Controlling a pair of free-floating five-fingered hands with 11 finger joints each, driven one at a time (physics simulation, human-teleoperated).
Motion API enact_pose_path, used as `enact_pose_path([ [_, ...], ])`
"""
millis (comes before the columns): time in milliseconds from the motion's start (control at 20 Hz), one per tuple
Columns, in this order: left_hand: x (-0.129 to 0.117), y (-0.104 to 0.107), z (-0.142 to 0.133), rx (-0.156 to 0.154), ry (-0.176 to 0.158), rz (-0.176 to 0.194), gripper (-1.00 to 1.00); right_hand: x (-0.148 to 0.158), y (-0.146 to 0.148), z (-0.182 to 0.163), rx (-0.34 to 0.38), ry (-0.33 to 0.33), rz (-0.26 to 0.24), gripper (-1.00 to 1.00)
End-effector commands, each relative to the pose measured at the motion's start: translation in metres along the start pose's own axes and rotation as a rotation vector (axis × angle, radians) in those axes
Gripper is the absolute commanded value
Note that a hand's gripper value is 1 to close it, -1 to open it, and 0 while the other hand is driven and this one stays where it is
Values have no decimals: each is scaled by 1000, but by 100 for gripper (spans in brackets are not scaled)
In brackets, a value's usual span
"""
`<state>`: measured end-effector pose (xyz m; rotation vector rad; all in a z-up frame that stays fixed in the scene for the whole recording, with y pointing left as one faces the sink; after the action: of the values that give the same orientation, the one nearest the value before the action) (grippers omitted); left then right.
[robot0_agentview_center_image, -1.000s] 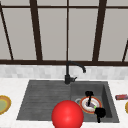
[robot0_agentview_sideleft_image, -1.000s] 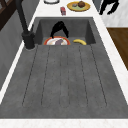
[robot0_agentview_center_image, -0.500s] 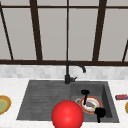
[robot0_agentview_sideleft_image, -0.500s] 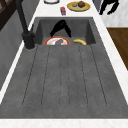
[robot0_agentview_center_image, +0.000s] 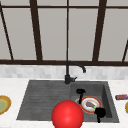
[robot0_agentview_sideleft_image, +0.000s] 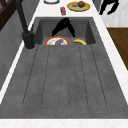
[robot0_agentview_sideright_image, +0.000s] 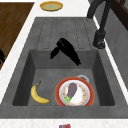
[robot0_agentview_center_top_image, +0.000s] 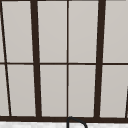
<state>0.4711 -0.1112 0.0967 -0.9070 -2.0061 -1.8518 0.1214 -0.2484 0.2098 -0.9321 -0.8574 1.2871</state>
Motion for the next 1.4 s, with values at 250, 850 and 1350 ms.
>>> enact_pose_path([
  [250,38,23,34,-11,-22,11,-100,0,0,0,0,0,0,0],
  [850,105,16,97,6,-21,3,-100,0,0,0,0,0,0,0],
  [1350,140,3,163,15,-25,11,-100,0,0,0,0,0,0,0],
])
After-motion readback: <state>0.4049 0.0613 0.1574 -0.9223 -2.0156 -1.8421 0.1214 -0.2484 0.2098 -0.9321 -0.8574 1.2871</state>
